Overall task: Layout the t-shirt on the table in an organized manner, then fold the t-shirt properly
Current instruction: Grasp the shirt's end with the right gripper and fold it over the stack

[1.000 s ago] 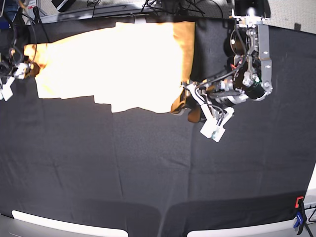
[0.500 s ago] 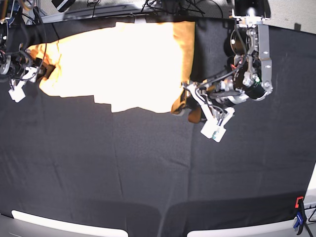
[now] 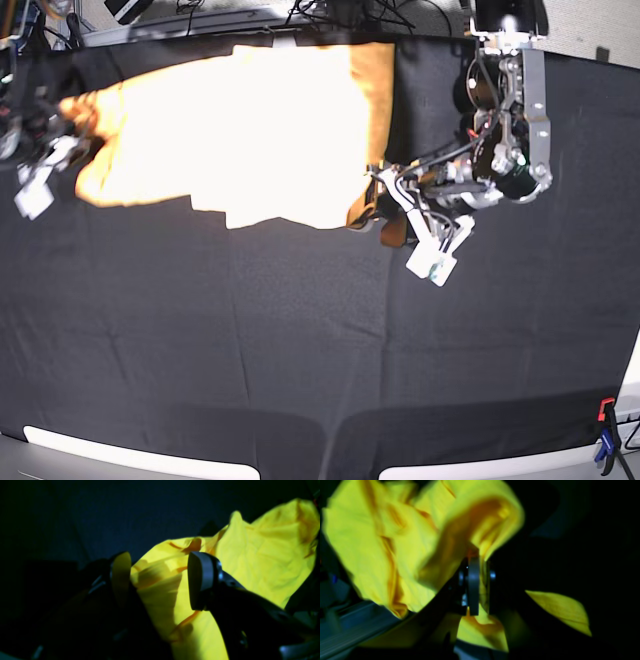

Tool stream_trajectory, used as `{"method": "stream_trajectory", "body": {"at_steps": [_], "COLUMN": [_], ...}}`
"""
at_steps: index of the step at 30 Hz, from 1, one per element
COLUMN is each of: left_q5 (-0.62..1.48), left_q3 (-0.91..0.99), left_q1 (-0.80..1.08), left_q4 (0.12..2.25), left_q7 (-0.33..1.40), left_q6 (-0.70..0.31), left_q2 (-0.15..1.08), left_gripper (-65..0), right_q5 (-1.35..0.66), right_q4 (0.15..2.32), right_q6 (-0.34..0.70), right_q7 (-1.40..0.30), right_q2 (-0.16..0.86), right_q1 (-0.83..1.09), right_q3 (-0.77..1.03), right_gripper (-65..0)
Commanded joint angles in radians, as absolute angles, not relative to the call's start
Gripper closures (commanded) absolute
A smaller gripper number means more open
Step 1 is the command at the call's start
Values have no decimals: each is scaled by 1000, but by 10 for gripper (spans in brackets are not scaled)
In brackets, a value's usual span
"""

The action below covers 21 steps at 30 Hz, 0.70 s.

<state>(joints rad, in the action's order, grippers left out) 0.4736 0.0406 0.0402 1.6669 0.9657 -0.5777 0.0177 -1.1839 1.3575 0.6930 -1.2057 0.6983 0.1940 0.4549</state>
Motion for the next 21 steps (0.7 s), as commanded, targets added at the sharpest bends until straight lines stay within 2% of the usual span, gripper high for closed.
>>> {"method": "stream_trajectory", "body": {"at_steps": [1,8,16,21], "left_q5": [497,498,498,498], "left_q3": [41,45,47,46], "left_q1": [31,80,158,211], "left_q4": [1684,1684,1684,1684], "left_q7": [938,915,889,855], "left_q6": [-584,-584,-584,-584], "left_q2": [22,66,108,149], "left_gripper": [-337,-336,-335,-335], "right_q5": [-1205,-1268,-1262,-1253], "right_q4": [1401,1617,1898,1989], "right_q6": [698,698,698,698], "right_q7": [-1195,-1282,-1322,-1322], "right_q2": [732,704,534,457], "right_q1": [183,183,189,235], "right_q3": [495,538,532,471], "right_gripper": [0,0,0,0]}}
